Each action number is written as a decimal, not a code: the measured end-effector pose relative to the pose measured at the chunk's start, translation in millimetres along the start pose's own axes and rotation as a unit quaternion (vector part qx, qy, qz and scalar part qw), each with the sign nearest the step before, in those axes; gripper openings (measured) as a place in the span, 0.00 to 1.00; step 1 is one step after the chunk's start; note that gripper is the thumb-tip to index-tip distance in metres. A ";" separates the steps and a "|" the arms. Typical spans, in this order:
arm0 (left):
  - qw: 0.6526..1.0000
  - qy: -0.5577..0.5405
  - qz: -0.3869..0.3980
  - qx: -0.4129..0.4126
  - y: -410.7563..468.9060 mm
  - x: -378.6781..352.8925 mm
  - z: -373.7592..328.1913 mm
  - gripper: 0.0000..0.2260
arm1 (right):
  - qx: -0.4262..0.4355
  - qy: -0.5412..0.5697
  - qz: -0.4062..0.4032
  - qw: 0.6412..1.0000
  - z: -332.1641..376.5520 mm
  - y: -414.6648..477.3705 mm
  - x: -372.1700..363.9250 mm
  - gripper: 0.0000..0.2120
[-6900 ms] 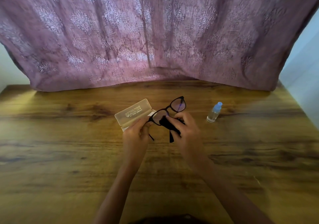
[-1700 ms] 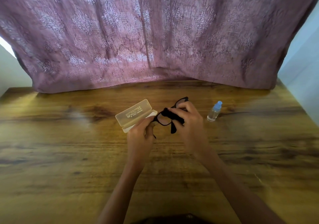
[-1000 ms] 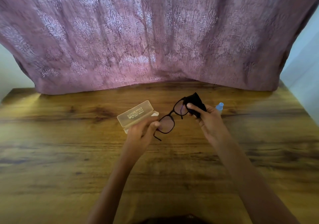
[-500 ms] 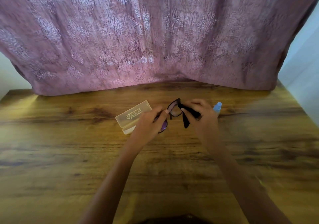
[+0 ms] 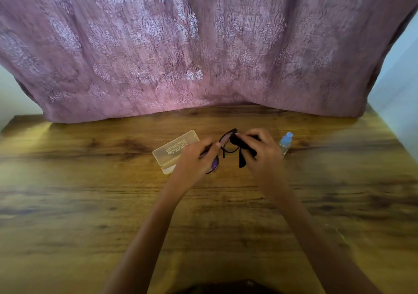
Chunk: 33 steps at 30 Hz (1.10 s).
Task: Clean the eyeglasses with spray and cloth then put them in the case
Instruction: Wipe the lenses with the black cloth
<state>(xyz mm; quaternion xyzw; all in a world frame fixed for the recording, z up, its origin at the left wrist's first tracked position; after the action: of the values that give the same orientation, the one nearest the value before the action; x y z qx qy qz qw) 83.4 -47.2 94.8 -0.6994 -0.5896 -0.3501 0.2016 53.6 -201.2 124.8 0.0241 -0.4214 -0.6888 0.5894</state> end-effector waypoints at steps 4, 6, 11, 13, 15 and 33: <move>1.000 -0.005 0.012 -0.001 0.6 -1.8 0.0 0.14 | 0.003 -0.005 0.025 1.000 3.9 -1.7 -4.3 0.16; 1.000 -0.004 0.010 -0.004 0.7 -1.0 -1.7 0.13 | 0.011 -0.013 0.039 0.999 9.0 -5.8 -8.0 0.17; 1.000 0.004 0.009 -0.004 1.1 -1.2 -3.5 0.13 | 0.029 -0.006 0.052 0.998 18.1 -11.4 -14.8 0.18; 1.000 0.003 0.014 0.001 0.5 -2.3 -3.0 0.13 | 0.019 -0.001 0.048 0.999 13.2 -8.6 -12.9 0.17; 1.000 0.006 0.016 0.004 -0.2 -2.7 -2.9 0.12 | -0.003 0.002 0.033 0.999 4.7 -5.0 -8.4 0.16; 0.999 -0.007 0.025 0.025 -0.4 -1.8 -4.6 0.14 | 0.005 0.001 0.035 0.999 20.6 -14.4 -16.8 0.16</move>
<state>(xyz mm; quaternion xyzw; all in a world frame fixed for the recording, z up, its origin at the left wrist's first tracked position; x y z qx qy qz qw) 81.7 -51.6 96.6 -0.7106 -0.5822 -0.3256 0.2237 36.3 -176.6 121.5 0.0131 -0.4247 -0.6654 0.6137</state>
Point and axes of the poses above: each hand's wrist, its own y-axis towards the middle knuckle, its own x-axis out of the back of the hand, z = x × y, the point moved 9 cm from there along y, towards the middle knuckle, and after that the axes turned 12 degrees about y, right-handed, at the moved point
